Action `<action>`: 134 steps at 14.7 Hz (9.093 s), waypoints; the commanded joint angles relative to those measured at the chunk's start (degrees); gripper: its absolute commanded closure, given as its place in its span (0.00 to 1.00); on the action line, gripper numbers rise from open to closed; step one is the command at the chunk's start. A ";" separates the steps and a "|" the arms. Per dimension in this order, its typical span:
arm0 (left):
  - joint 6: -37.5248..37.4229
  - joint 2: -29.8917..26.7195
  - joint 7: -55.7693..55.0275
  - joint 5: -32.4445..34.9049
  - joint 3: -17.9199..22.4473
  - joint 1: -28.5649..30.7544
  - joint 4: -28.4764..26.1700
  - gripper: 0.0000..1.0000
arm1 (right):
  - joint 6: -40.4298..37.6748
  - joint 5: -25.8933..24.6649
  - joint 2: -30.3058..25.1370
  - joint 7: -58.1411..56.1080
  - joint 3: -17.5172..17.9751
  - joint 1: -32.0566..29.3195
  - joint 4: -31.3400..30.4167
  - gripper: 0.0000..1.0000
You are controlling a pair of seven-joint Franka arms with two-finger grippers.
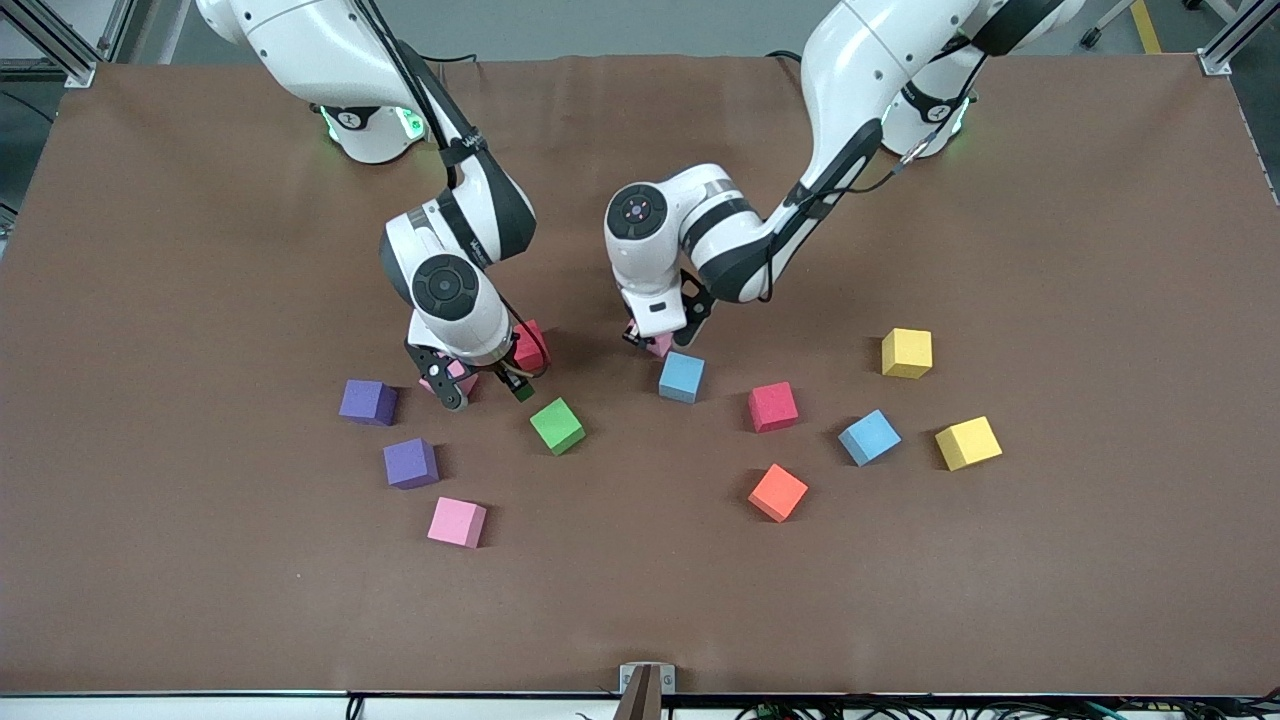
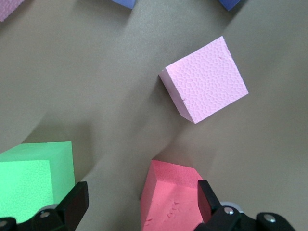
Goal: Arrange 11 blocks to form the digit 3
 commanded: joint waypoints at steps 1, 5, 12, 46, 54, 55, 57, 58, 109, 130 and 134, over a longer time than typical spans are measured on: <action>1.90 -6.77 -6.60 -0.93 -0.18 1.19 -8.53 0.72 | 0.39 -0.51 -2.66 0.42 0.43 -0.53 -3.14 0.00; 9.09 -10.63 -17.93 -0.93 -0.26 1.19 -16.61 0.72 | 0.47 -0.60 -2.66 2.27 0.52 -0.36 -3.22 0.00; 16.24 -13.28 -34.55 -1.90 -2.28 1.19 -27.08 0.72 | 1.00 -0.42 -2.39 4.90 0.52 -0.01 -1.65 0.00; 15.19 -22.07 -30.01 -1.90 -11.41 10.22 -31.58 0.00 | 12.22 -6.66 -7.48 -8.77 0.52 -9.75 -14.36 0.00; 4.73 -14.44 -9.18 -1.20 -13.54 21.13 -13.85 0.00 | 14.79 -6.66 -9.95 -30.85 0.96 -9.51 -17.29 0.00; 3.68 -12.42 -8.56 -0.76 -13.28 21.31 -11.04 0.00 | 15.41 -6.66 -9.95 -33.04 0.96 -9.41 -17.72 0.00; 1.48 -8.82 -6.98 0.38 -11.70 21.84 -5.93 0.00 | 18.12 -6.66 -9.95 -36.74 0.96 -9.41 -19.21 0.00; 1.04 -7.58 -5.76 1.08 -11.17 22.10 -4.17 0.00 | 20.31 -6.66 -9.95 -38.84 0.96 -9.59 -20.18 0.00; -0.29 -1.60 23.82 6.19 -17.07 23.54 -5.75 0.00 | 16.91 -5.78 -10.40 51.39 0.96 20.55 -23.80 1.00; 1.29 8.87 -2.84 5.66 -10.47 16.22 6.31 0.00 | 16.12 -5.87 -2.57 62.64 0.87 23.28 -16.85 1.00; 1.29 9.48 -5.03 5.84 -10.28 15.51 6.31 0.00 | 16.12 -5.87 -2.39 63.44 0.87 24.07 -16.67 1.00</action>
